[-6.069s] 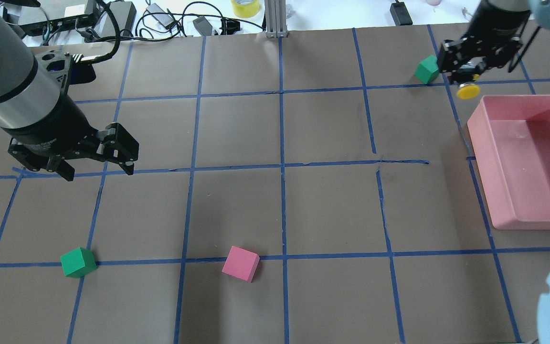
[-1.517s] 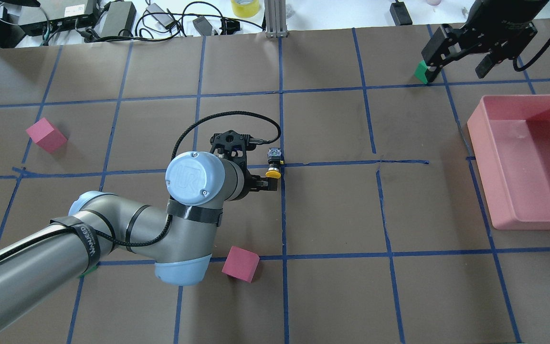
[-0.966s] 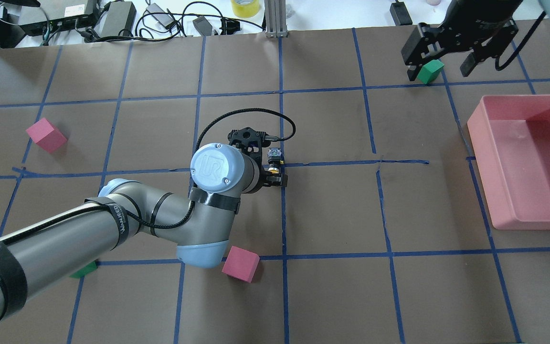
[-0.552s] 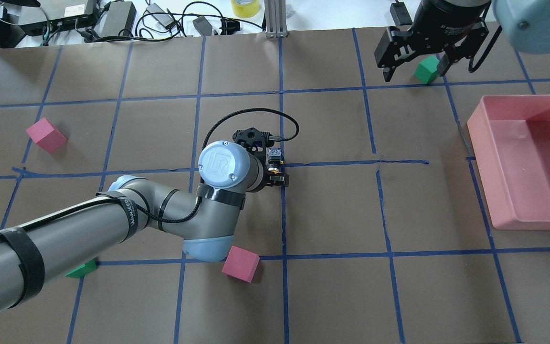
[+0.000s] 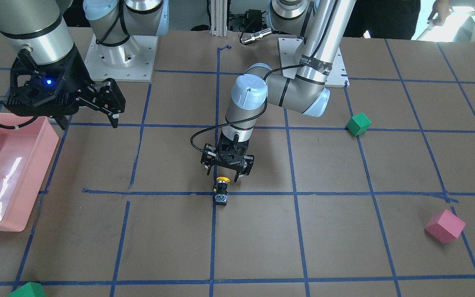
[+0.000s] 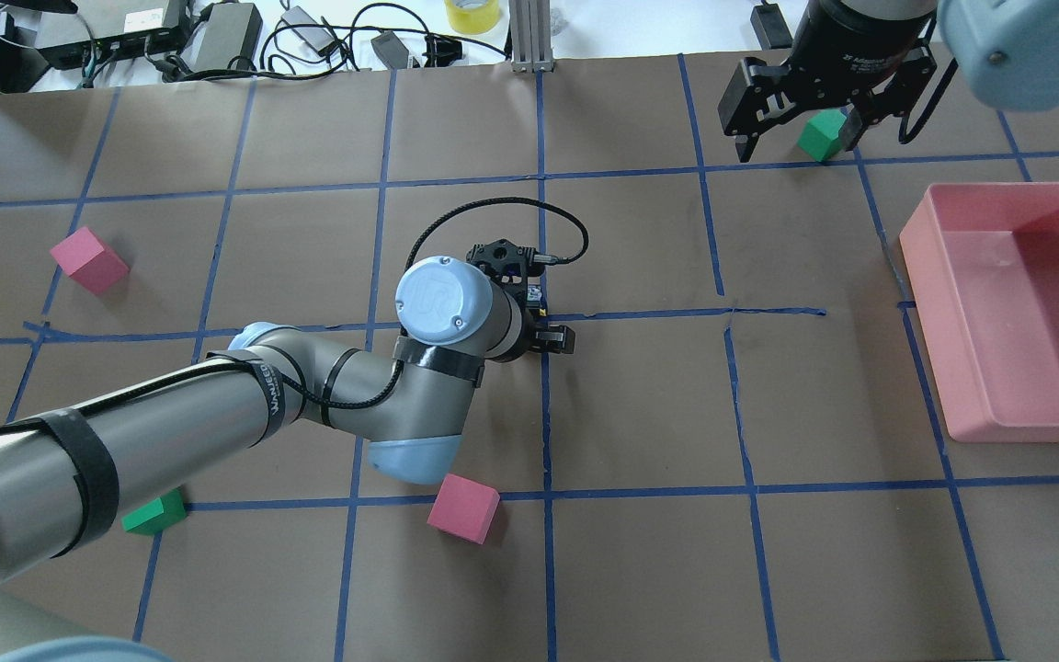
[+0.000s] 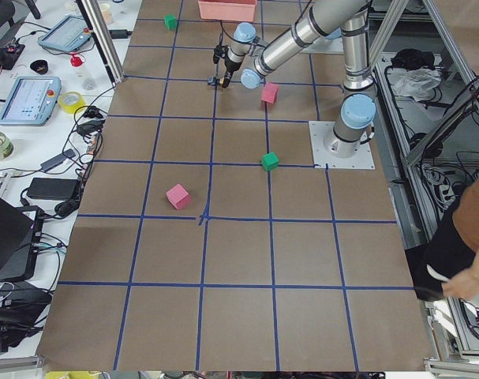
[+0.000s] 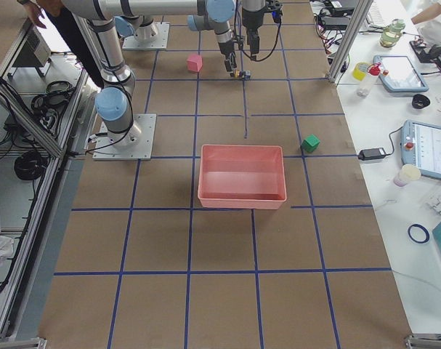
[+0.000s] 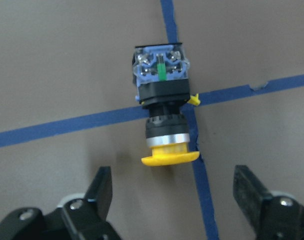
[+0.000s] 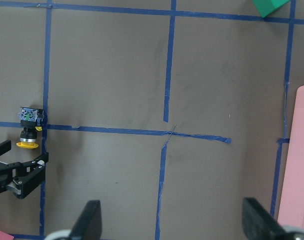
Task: Align button upright
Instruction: 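Lower the left gripper over the lying switch and grasp its body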
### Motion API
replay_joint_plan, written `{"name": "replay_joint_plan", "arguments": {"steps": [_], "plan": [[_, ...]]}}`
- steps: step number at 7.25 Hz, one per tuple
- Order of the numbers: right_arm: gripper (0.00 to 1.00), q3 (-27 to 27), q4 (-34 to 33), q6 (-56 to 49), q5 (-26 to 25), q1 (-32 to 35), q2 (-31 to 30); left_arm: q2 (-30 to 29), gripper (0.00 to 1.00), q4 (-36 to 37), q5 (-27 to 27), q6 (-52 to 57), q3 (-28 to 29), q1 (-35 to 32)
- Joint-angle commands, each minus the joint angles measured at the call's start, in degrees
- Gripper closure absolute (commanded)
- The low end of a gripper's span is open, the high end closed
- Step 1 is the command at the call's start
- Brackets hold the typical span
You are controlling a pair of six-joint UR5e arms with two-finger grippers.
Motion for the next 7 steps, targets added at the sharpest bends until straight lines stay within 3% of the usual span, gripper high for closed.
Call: {"name": "replay_joint_plan", "arguments": {"steps": [1,3,4,5,6,7], "plan": [[0.0,0.1,0.0,0.0,-0.1,0.0,0.0,-2.1,0.12,-0.2,0.2,0.2,1.8,0.0],[0.0,0.2,0.0,-0.3,-0.1,0.0,0.0,-2.3,0.16,-0.1,0.4,2.5,2.1,0.0],[0.0,0.4,0.1,-0.4,-0.1,-0.1,0.0,-2.2,0.26,-0.2,0.8,3.3,2.4,0.0],[0.0,0.5,0.1,-0.5,-0.1,-0.1,0.0,-2.2,0.8,-0.4,0.8,3.4,2.4,0.0],[0.0,0.6,0.1,-0.5,-0.1,-0.1,0.0,-2.0,1.0,-2.1,0.7,2.4,2.4,0.0],[0.0,0.6,0.1,-0.5,-0.1,-0.1,0.0,-0.8,1.0,-4.7,0.4,2.2,2.5,0.0]]}}
